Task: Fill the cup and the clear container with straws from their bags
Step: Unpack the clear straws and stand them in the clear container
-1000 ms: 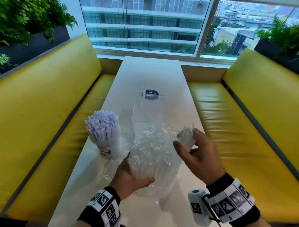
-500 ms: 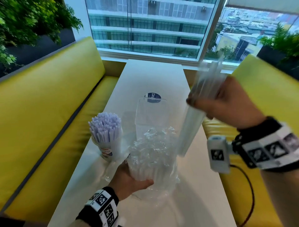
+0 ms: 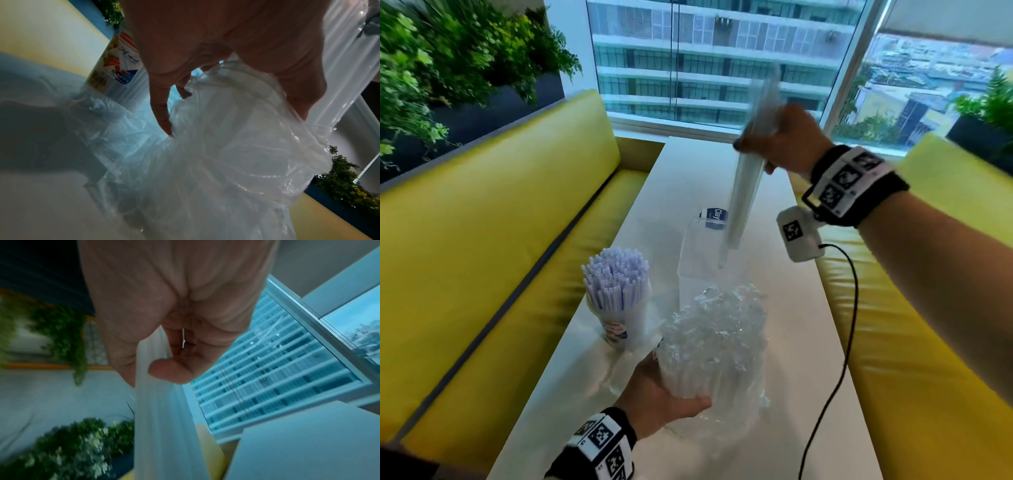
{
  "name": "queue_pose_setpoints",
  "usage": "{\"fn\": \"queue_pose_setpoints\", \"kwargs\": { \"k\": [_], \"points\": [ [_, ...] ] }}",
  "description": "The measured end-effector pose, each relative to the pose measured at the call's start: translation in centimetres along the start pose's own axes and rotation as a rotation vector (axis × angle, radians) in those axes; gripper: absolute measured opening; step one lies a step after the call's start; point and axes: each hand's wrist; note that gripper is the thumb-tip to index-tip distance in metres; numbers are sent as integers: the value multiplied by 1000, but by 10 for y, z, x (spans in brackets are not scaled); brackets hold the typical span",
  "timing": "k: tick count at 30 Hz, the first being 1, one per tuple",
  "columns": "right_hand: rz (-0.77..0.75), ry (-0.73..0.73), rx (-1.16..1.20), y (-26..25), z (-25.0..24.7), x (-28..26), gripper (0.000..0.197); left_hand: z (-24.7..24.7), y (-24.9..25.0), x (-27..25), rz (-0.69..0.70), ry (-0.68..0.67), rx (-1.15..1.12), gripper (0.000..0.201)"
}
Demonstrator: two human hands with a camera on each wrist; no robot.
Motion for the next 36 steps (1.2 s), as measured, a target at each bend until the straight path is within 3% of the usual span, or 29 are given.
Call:
{"fn": "queue_pose_setpoints", "kwargs": {
  "k": [4,7,9,10,14,15,18,23,28,33,36],
  "points": [
    [192,-239,-98,30,45,1,51,-1,4,-4,10,-9,-21,74],
    [341,-434,-92,45,61,-7,94,-1,5,-5,12,-12,-23,73],
    [375,-411,-93,53,62,-8,119,-1,5,-5,10,-10,-21,74],
    [355,-384,-118,53,60,-9,112,-1,5,-4,5,-12,-24,74],
    [145,-307,-102,37,34,-25,17,0,7,-4,1,-16,-24,67],
    [78,-335,-119,30,26,-36,15,0,7,-4,6,-12,-22,65],
    [-78,-489,-236,6,12,-83,34,0,6,-4,26,-5,-26,63],
    [-26,-735,-296,0,23,-168,58,0,4,-3,62,-1,-27,67],
    [23,-631,-181,16,45,-201,51,0,1,-1,93,3,-12,69],
    [54,-536,-3,29,55,-209,52,0,0,-1,104,11,17,71],
    [69,-479,75,33,59,-209,42,-1,0,-1,101,6,21,76]
  ]
}}
Point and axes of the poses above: each hand's wrist, its own x-axis towards the middle knuckle, its own z-axis out of the palm, y = z × x, and after that the axes turned 11 degrees about -z, right-handed
